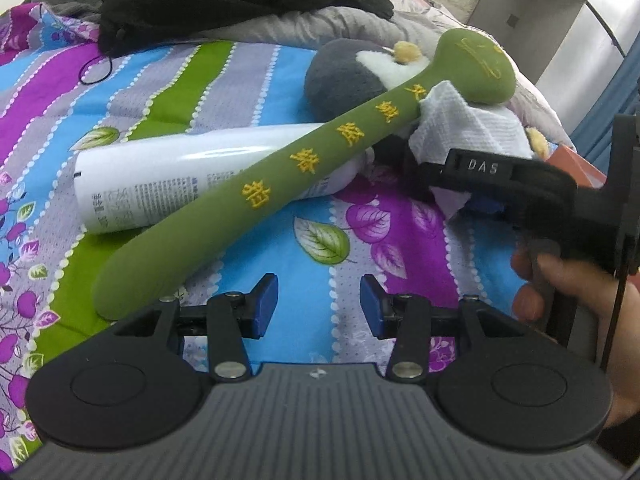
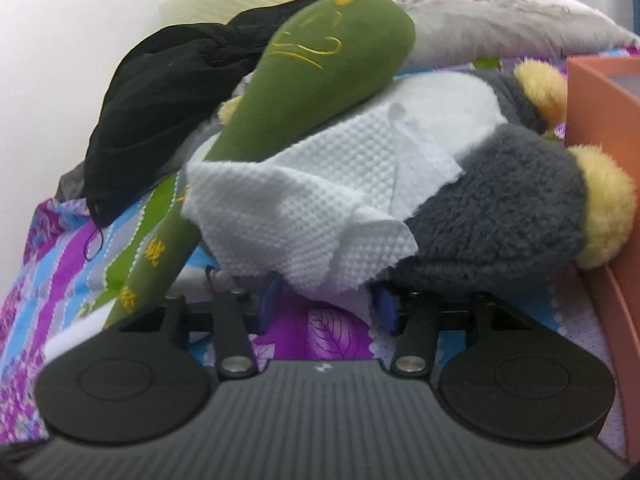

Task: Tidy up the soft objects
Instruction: 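Grasp the white tissue on the penguin plush with the right tool, then lift the white tissue with the right tool and carry it over the box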

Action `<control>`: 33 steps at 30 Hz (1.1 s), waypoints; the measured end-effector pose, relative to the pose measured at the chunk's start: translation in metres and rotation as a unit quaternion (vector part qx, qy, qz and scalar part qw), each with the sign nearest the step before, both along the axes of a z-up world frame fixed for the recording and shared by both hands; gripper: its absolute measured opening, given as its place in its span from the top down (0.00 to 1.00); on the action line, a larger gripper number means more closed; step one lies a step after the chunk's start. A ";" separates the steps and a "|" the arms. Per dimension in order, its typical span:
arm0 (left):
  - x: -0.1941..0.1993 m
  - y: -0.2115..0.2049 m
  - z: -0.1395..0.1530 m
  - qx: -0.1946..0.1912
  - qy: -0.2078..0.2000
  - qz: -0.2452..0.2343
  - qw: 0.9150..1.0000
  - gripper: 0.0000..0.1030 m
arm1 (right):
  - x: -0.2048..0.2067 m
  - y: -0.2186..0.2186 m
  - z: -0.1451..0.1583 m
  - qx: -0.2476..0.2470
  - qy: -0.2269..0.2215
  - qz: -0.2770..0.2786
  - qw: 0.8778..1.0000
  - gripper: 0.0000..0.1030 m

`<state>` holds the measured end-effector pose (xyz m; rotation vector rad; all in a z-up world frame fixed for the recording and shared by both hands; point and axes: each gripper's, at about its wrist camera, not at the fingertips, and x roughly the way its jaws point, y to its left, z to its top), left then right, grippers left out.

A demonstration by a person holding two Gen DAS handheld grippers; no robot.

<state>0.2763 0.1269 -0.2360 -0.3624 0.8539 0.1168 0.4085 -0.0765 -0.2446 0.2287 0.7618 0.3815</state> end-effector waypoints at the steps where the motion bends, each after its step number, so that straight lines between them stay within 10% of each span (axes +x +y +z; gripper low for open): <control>1: 0.000 0.001 -0.001 -0.003 0.003 0.003 1.000 0.50 | 0.002 0.000 -0.001 0.002 0.004 -0.003 1.000 0.63; 7: -0.002 -0.002 -0.003 -0.004 0.004 -0.002 1.000 0.50 | -0.001 0.001 0.002 -0.004 0.001 0.005 1.000 0.87; 33: -0.097 -0.030 0.058 0.027 -0.021 -0.006 0.999 0.50 | -0.123 -0.030 0.055 -0.062 -0.022 0.049 0.997 0.89</control>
